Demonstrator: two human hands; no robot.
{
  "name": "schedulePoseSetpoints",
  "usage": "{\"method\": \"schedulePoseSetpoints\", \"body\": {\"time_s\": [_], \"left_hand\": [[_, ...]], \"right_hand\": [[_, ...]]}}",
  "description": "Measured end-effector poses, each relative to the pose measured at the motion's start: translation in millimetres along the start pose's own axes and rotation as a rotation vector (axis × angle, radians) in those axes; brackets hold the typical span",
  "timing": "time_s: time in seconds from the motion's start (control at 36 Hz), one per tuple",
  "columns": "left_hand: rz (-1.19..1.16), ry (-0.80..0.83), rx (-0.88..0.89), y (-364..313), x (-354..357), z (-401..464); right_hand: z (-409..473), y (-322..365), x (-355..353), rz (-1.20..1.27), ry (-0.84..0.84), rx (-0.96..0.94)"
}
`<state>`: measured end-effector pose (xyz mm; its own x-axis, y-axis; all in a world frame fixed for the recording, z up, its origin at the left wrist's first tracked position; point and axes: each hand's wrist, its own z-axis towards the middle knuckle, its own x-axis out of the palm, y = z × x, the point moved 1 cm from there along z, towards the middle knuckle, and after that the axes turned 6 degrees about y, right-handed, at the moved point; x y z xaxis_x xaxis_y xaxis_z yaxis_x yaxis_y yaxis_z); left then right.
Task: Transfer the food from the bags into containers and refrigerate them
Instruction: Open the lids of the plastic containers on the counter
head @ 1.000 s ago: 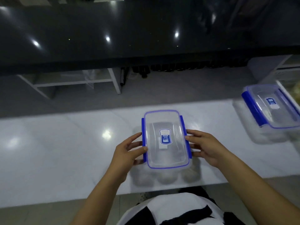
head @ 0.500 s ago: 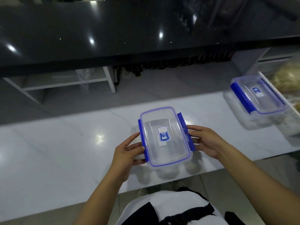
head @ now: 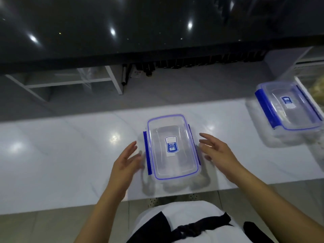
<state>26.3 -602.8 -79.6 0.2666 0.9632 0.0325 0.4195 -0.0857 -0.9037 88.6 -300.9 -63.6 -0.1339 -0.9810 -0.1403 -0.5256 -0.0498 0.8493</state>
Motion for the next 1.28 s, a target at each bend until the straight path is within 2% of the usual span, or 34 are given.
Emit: {"method": "schedulePoseSetpoints", "body": {"time_s": [0.08,0.14,0.19,0.25,0.33,0.58,0.72,0.86,1.03,1.17,1.28], "left_hand": [[0.415,0.177,0.099,-6.2,5.7,-14.0],[0.635,0.275,0.14,-4.5,16.9,-22.1],[0.748,0.3,0.187,-1.3,33.1,-29.2],[0.795,0.245,0.199,-0.1,46.5,-34.1],[0.792,0.154,0.169,-2.3,55.3,-37.8],[0.806,0.052,0.14,-25.5,53.1,-61.1],[0.828,-0.059,0.129,-43.0,18.4,-81.1],[0.814,-0.171,0.108,-45.5,-43.5,-96.9],[0.804,-0.213,0.129,-32.3,-143.0,-85.5],[0.844,-0.132,0.11,-20.6,-226.3,-60.4],[0.864,-0.044,0.07,-8.6,-287.0,-37.6]], "right_hand": [[-15.1,2.5,-3.3,-0.264,0.207,-0.169],[-21.8,-1.1,0.4,-0.532,0.339,-0.233],[-23.2,-8.5,6.9,-0.825,0.365,-0.289],[-23.2,-13.6,14.6,-0.945,0.35,-0.33],[-20.9,-18.3,19.3,-0.949,0.325,-0.365],[-24.8,-8.1,27.0,-0.858,0.222,-0.566],[-22.4,16.9,55.4,-0.885,0.267,-0.66],[-17.9,45.7,121.8,-0.949,0.389,-0.734],[4.3,64.0,227.3,-0.885,0.511,-0.589],[19.7,67.0,314.8,-0.829,0.466,-0.488],[29.7,58.0,369.4,-0.905,0.399,-0.42]]}}
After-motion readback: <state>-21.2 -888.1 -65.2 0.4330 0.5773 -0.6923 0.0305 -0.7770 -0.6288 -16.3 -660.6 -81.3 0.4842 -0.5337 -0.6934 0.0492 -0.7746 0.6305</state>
